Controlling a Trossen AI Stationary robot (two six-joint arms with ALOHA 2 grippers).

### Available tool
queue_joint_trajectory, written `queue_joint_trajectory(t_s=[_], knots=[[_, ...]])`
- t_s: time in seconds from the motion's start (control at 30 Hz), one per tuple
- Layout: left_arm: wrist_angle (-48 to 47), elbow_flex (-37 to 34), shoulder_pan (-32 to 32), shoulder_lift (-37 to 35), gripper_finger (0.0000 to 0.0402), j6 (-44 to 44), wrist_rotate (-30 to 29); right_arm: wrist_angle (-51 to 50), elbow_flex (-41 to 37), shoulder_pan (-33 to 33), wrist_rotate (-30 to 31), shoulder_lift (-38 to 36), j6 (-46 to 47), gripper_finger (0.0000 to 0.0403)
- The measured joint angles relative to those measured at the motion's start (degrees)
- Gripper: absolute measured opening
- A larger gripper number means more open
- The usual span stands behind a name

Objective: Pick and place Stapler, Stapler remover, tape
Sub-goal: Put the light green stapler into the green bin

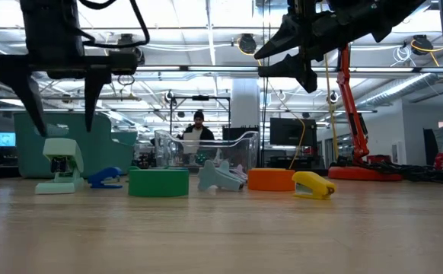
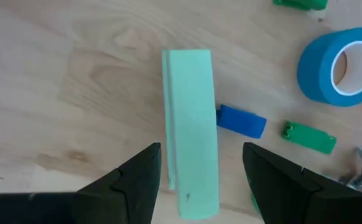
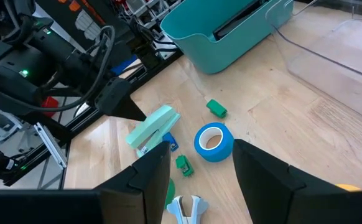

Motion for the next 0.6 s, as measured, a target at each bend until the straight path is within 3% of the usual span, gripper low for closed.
queue_joint_trajectory(t_s=[0.6], knots=[[0.51,0.0,1.41,5.49,0.0227,-0.43,1.68,0.0,0.0,0.0,0.0,-0.02,0.0,0.0166]])
